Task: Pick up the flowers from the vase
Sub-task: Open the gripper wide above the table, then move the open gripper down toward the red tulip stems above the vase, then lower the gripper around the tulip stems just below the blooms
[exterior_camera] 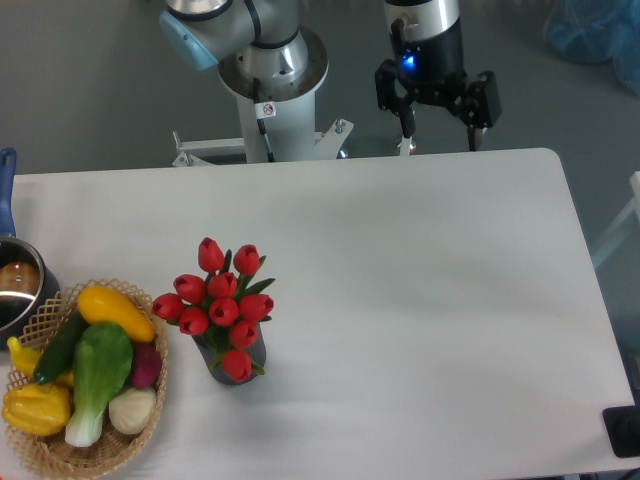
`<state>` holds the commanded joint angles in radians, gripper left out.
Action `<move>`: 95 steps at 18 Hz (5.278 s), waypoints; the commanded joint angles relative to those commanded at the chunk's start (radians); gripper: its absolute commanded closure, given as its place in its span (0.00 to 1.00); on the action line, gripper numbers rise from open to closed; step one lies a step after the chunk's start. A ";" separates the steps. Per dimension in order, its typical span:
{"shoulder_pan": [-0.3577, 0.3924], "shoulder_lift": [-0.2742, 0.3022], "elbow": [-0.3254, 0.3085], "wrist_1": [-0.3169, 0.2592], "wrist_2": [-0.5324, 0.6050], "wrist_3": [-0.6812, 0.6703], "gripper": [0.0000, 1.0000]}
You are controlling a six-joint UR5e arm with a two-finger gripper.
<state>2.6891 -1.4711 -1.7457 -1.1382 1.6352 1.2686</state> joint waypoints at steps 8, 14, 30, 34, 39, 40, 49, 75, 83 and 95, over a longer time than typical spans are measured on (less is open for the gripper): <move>0.000 -0.002 -0.003 0.002 -0.070 -0.009 0.00; 0.014 0.006 -0.026 0.003 -0.232 -0.113 0.00; -0.031 0.048 -0.152 -0.048 -0.402 -0.115 0.00; -0.034 0.029 -0.172 -0.038 -0.566 -0.115 0.00; -0.035 -0.003 -0.170 -0.012 -0.653 -0.115 0.00; -0.035 -0.015 -0.170 -0.008 -0.669 -0.115 0.00; -0.061 -0.113 -0.149 0.008 -0.680 -0.107 0.00; -0.150 -0.250 -0.092 0.181 -0.793 -0.192 0.00; -0.187 -0.268 -0.098 0.206 -0.790 -0.202 0.00; -0.219 -0.301 -0.092 0.219 -0.796 -0.204 0.00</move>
<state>2.4697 -1.7717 -1.8377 -0.9189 0.8391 1.0646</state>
